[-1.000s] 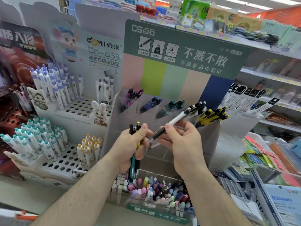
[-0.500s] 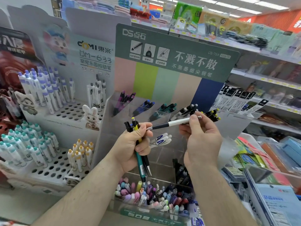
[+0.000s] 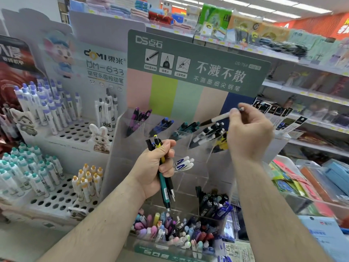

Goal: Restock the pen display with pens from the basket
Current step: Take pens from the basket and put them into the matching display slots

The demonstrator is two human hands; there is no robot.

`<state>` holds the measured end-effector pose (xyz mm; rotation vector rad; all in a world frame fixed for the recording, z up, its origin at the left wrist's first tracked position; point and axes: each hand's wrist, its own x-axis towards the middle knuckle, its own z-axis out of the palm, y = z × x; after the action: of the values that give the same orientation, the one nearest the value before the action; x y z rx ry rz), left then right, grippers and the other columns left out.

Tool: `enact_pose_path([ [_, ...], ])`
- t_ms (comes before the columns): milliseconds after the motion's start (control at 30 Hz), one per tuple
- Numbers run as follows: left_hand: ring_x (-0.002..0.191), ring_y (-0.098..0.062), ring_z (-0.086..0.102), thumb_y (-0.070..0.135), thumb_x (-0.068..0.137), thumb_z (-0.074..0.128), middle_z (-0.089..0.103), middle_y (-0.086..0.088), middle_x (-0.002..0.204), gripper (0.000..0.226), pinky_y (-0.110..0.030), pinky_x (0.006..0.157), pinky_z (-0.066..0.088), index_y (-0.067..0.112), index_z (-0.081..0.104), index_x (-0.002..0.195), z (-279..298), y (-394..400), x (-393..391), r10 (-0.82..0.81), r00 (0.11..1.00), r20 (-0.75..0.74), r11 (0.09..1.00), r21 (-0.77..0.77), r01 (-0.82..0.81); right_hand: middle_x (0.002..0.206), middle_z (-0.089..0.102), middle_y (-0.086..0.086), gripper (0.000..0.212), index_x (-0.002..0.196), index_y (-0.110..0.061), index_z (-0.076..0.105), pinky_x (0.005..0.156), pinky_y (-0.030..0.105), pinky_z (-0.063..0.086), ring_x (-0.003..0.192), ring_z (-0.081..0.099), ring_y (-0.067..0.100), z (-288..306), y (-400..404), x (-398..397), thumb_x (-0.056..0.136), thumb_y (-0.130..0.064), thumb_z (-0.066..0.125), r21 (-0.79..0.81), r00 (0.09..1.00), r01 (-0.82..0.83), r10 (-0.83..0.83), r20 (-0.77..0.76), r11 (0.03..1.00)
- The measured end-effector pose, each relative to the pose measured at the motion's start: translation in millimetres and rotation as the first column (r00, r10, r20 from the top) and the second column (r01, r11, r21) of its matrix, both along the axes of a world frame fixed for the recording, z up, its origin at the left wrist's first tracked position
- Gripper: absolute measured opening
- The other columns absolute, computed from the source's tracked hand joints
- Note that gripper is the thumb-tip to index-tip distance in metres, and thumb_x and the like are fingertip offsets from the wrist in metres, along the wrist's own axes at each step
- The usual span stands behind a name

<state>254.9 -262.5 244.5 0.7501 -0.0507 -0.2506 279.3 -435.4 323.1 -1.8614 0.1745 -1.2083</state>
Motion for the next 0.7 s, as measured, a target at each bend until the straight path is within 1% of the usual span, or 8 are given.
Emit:
enact_pose_path([
  [67, 0.033, -0.004, 0.029, 0.024, 0.081, 0.056, 0.052, 0.003, 0.061, 0.014, -0.016, 0.036, 0.025, 0.012, 0.061, 0.086, 0, 1, 0, 0.0, 1.0, -0.002, 1.0, 0.003, 0.0, 0.086, 0.07, -0.009, 0.021, 0.109, -0.016, 0.077, 0.076, 0.007, 0.045, 0.081, 0.061, 0.005, -4, 5, 4, 0.092, -0.022, 0.066, -0.063, 0.99, -0.051, 0.042, -0.133, 0.997],
  [200, 0.034, -0.004, 0.03, 0.025, 0.081, 0.056, 0.051, 0.004, 0.06, 0.014, -0.017, 0.036, 0.025, 0.012, 0.06, 0.086, -1, 5, -2, -0.003, 1.0, -0.005, 1.0, 0.025, 0.003, 0.109, 0.072, -0.009, 0.021, 0.099, -0.029, 0.079, 0.1, 0.03, 0.032, 0.117, 0.049, 0.022, -13, 10, 15, 0.089, -0.031, 0.061, -0.247, 0.924, -0.085, -0.017, -0.381, 0.965],
  [367, 0.035, -0.004, 0.03, 0.026, 0.081, 0.057, 0.048, 0.005, 0.058, 0.014, -0.018, 0.036, 0.026, 0.013, 0.059, 0.086, 1, 5, -4, -0.001, 1.0, -0.012, 0.999, 0.041, 0.001, 0.122, 0.06, -0.006, 0.021, 0.095, -0.032, 0.078, 0.102, 0.038, 0.024, 0.126, 0.033, 0.027, 5, 11, 17, 0.084, -0.033, 0.061, -0.302, 0.805, -0.102, -0.1, -0.586, 0.948],
  [467, 0.035, -0.004, 0.029, 0.028, 0.082, 0.058, 0.04, 0.005, 0.055, 0.016, -0.018, 0.036, 0.025, 0.013, 0.058, 0.085, 3, 5, -6, 0.018, 0.999, -0.036, 0.999, 0.028, -0.017, 0.113, 0.055, 0.0, 0.019, 0.098, -0.028, 0.076, 0.097, 0.036, 0.03, 0.119, 0.041, 0.028, 2, 19, 0, 0.083, -0.031, 0.064, -0.366, 0.907, 0.005, -0.158, -0.39, 0.931],
  [533, 0.035, -0.004, 0.029, 0.03, 0.084, 0.058, 0.034, 0.007, 0.054, 0.016, -0.018, 0.036, 0.025, 0.015, 0.057, 0.083, 6, 5, -5, 0.045, 0.997, -0.067, 0.999, 0.011, -0.045, 0.095, 0.059, -0.004, 0.009, 0.086, -0.022, 0.073, 0.087, 0.034, 0.041, 0.1, 0.055, 0.023, -10, 31, -20, 0.082, -0.026, 0.067, -0.296, 0.984, -0.061, 0.008, -0.176, 0.953],
  [567, 0.036, -0.004, 0.029, 0.03, 0.087, 0.057, 0.032, 0.007, 0.053, 0.016, -0.018, 0.036, 0.026, 0.015, 0.056, 0.082, 6, 6, -4, 0.064, 0.994, -0.089, 0.998, -0.011, -0.066, 0.088, 0.062, -0.006, 0.007, 0.083, -0.021, 0.071, 0.082, 0.035, 0.048, 0.089, 0.059, 0.019, -18, 37, -31, 0.083, -0.028, 0.068, -0.25, 0.96, -0.198, 0.137, -0.244, 0.948],
  [633, 0.036, -0.004, 0.028, 0.03, 0.096, 0.052, 0.031, 0.008, 0.051, 0.021, -0.017, 0.036, 0.026, 0.016, 0.054, 0.08, 7, 6, -1, 0.114, 0.983, -0.141, 0.988, -0.083, -0.127, 0.09, 0.065, -0.011, 0.025, 0.094, -0.024, 0.066, 0.08, 0.035, 0.054, 0.084, 0.062, 0.009, -36, 52, -49, 0.084, -0.047, 0.068, -0.053, 0.706, -0.482, 0.352, -0.615, 0.874],
  [700, 0.036, -0.004, 0.029, 0.032, 0.1, 0.048, 0.032, 0.008, 0.05, 0.026, -0.017, 0.036, 0.028, 0.017, 0.052, 0.079, 9, 7, 1, 0.166, 0.967, -0.195, 0.97, -0.144, -0.196, 0.1, 0.065, -0.013, 0.046, 0.105, -0.033, 0.058, 0.082, 0.038, 0.058, 0.088, 0.066, 0.008, -52, 60, -61, 0.077, -0.069, 0.061, 0.144, 0.399, -0.574, 0.429, -0.81, 0.806],
])
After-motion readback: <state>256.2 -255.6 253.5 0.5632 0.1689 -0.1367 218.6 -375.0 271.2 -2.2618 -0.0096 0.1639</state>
